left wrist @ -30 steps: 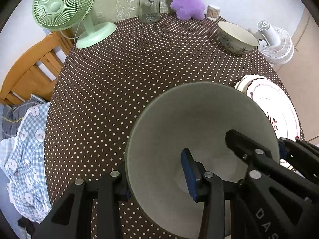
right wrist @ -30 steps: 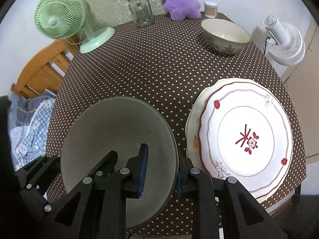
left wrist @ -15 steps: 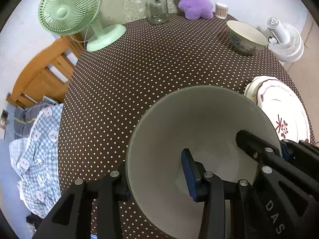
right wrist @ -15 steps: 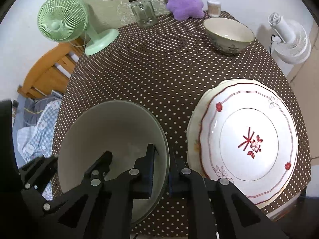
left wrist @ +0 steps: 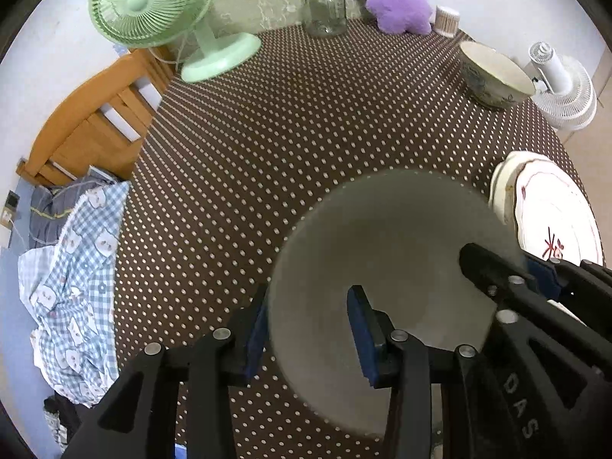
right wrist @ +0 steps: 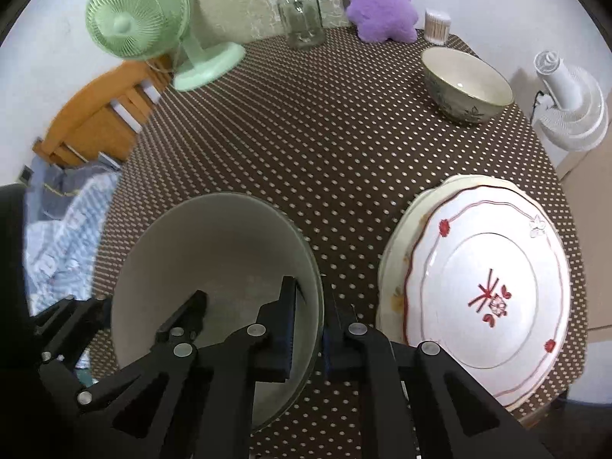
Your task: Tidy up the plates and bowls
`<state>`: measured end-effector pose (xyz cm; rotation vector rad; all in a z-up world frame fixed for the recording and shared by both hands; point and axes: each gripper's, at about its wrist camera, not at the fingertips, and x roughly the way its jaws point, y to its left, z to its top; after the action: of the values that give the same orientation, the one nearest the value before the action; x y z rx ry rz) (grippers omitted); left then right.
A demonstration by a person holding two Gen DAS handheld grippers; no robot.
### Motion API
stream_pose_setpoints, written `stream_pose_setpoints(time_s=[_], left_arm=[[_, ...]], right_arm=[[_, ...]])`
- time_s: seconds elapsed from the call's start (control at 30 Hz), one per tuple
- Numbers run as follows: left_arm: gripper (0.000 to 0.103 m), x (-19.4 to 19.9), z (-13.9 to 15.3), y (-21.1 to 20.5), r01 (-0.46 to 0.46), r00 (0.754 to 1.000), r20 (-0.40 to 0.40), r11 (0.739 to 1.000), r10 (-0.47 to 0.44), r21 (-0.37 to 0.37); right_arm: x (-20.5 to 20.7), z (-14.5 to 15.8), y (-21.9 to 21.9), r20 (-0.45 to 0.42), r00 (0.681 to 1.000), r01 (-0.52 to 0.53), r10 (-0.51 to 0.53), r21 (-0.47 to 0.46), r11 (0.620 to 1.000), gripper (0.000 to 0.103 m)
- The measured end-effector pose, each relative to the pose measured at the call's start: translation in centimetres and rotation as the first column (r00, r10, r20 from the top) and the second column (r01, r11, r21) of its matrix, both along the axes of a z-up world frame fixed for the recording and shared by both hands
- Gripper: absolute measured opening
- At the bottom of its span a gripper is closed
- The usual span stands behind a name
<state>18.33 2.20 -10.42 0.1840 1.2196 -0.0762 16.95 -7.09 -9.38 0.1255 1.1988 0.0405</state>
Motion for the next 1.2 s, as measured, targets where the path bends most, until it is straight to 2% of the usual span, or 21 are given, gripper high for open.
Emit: stream_pose_setpoints(time_s=[0.2, 0.37, 0.43, 0.47, 0.53, 0.6, 0.67, 0.8, 0.93, 1.13, 1.2], left_arm=[[0.040, 0.0, -0.4, 0.4, 0.000, 1.000, 0.012, 0.999, 0.000, -0.037], [0.041, -0.3, -1.0, 0.9, 0.016, 1.000, -0.012, 0.997, -0.017, -0.079], [0.045, -0.3, -0.8, 1.1, 0.029, 1.000, -0.009, 0.995, -0.030, -0.094], [0.056, -0.4, -0.6, 1.2, 0.038, 0.999, -0.006, 0.994, -0.039, -0.107], [0.069, -0.7, 0.2, 1.3, 0.054, 0.998, 0.014, 0.991, -0.053, -0.120], [0.071, -0.9, 0.9, 1.5, 0.074, 0.997, 0.030, 0.988, -0.070, -0.132], [0.075, -0.9, 1.6, 1.9, 0.092, 0.995, 0.040, 0.985, -0.087, -0.149], [0.080, -0.7, 3.7, 1.9, 0.126, 0.990, 0.088, 0.977, -0.113, -0.170], [0.081, -0.5, 5.7, 1.3, 0.144, 0.984, 0.137, 0.970, -0.118, -0.196], [0.081, 0.4, 7.4, -0.8, 0.158, 0.976, 0.175, 0.972, -0.127, -0.175], [0.081, 0.7, 7.7, -1.7, 0.160, 0.974, 0.186, 0.973, -0.128, -0.169]], right_arm=[[-0.3, -0.4, -0.1, -0.008, 1.000, 0.022, -0.023, -0.020, 1.000, 0.019], [-0.4, -0.5, 0.6, 0.003, 0.999, 0.032, -0.032, -0.069, 0.997, 0.019], [-0.4, -0.4, 0.7, -0.002, 0.999, 0.033, -0.033, -0.073, 0.997, 0.023], [-0.5, -0.3, 0.9, -0.003, 0.999, 0.033, -0.033, -0.072, 0.997, 0.028], [-0.7, 0.0, 1.1, 0.000, 0.999, 0.036, -0.036, -0.067, 0.997, 0.040], [-1.2, 0.9, 1.3, 0.031, 0.998, 0.054, -0.052, -0.075, 0.996, 0.063], [-1.5, 1.9, 1.4, 0.059, 0.996, 0.071, -0.066, -0.083, 0.994, 0.068], [-1.8, 3.6, 1.2, 0.091, 0.992, 0.097, -0.091, -0.069, 0.993, 0.069], [-1.9, 5.6, 0.3, 0.137, 0.984, 0.121, -0.111, -0.066, 0.990, 0.069], [-1.2, 7.5, -1.8, 0.185, 0.974, 0.143, -0.133, -0.042, 0.989, 0.069], [-0.9, 7.8, -2.5, 0.195, 0.970, 0.160, -0.144, -0.068, 0.985, 0.069]])
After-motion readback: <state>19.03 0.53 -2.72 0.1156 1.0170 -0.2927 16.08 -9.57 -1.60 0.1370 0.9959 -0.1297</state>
